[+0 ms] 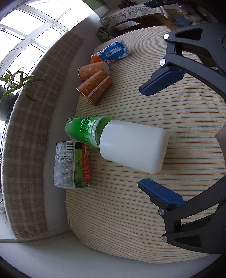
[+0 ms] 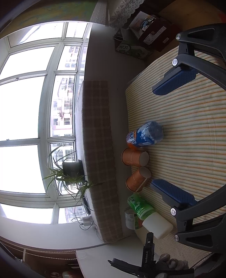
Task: Flip cup upright
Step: 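Move the left tool to the white cup lying on its side and close on it, then lift the white cup with the left tool and turn it toward the right tool, then close the right tool on the white cup while the left tool releases it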
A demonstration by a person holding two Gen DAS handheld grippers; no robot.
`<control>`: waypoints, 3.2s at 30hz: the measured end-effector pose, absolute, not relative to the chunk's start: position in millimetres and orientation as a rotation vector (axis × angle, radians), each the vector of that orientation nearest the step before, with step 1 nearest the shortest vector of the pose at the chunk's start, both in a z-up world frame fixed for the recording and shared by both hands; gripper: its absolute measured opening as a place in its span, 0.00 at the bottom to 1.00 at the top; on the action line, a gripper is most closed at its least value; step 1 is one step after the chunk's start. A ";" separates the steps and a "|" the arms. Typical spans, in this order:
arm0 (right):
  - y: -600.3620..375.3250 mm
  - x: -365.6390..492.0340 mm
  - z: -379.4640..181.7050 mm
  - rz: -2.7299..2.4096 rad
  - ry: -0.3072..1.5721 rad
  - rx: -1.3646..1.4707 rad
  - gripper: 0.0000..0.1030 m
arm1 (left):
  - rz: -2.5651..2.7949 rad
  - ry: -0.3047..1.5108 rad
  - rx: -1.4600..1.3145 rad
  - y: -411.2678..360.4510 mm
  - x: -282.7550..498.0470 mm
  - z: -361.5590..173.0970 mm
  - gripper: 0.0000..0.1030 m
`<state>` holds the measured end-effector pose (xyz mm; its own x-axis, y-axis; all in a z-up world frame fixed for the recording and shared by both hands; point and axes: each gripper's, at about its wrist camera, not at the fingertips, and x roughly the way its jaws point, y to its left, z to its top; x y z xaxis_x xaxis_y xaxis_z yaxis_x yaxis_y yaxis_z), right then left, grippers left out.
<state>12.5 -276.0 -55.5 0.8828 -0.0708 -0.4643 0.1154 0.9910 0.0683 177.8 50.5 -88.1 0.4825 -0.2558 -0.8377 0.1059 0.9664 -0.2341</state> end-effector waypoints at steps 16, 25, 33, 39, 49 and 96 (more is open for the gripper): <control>-283.9 12.9 -62.8 -0.119 0.497 0.111 0.96 | -0.270 1.254 -0.077 37.8 226.9 -124.4 0.87; -287.9 13.7 -65.1 -0.126 0.499 0.122 0.96 | -0.248 1.244 -0.111 47.1 224.8 -128.0 0.76; -288.5 15.2 -68.5 -0.117 0.511 0.123 0.96 | -0.265 1.191 -0.161 42.4 200.6 -114.2 0.75; -289.2 17.0 -72.8 -0.096 0.534 0.142 0.96 | -0.340 1.158 -0.199 3.7 171.7 -104.1 0.76; -293.8 26.1 -83.8 -0.030 0.617 0.213 0.96 | -0.393 1.177 -0.322 -65.6 150.1 -124.4 0.76; -248.0 139.8 -129.4 0.303 1.063 0.548 0.93 | -0.252 1.006 -0.186 -7.5 50.1 -94.1 0.79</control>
<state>139.8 -248.0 -129.4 0.4631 0.4877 -0.7401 0.0247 0.8276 0.5608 50.1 -7.5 -94.1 0.5101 -0.2932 -0.8086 0.1230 0.9553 -0.2688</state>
